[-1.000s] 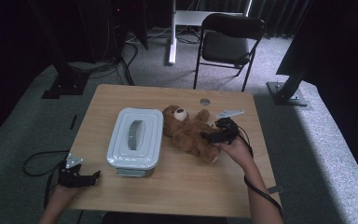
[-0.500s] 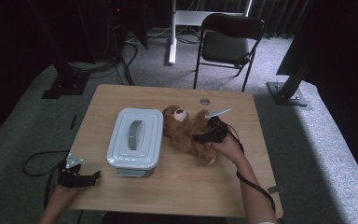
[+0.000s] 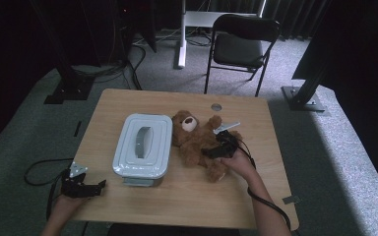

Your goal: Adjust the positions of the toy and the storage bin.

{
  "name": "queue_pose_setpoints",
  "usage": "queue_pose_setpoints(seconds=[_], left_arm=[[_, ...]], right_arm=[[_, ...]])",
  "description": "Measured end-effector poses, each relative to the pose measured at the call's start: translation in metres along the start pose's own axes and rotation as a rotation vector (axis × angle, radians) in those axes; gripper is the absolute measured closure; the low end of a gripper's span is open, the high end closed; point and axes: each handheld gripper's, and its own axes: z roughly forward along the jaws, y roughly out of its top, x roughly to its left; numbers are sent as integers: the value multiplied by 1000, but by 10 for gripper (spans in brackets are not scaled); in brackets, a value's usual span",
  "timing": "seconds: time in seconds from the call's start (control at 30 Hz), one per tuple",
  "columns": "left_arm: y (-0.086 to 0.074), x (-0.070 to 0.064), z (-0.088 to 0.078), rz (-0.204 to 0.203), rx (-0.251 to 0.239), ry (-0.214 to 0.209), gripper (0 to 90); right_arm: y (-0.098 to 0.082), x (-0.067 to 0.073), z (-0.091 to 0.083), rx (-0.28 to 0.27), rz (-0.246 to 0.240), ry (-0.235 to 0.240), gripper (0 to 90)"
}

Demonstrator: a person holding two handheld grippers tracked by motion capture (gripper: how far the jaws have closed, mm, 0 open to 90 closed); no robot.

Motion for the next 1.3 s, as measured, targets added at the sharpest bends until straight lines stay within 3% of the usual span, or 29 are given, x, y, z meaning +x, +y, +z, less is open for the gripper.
queue_pose_setpoints(seconds=[0.1,0.3,0.57,0.67,0.97,1.17,1.3], left_arm=[[0,0,0,0,0,-1,9],[0,0,0,3,0,-2,9],[0,0,0,6,1,-5,9],[0,0,0,7,1,-5,9],[0,0,0,7,2,-5,9],[0,0,0,6,1,-5,9],[0,0,0,7,2,-5,9]], right_arm=[[-1,2,-1,-9,7,-13,265],[2,11,-3,3,-29,-43,434],[5,12,-11,-42,9,-53,579],[8,12,-13,-48,39,-53,601],[8,12,-23,-110,61,-83,635],[5,3,-35,-138,80,-126,652],[2,-7,-49,-180,133,-156,651]])
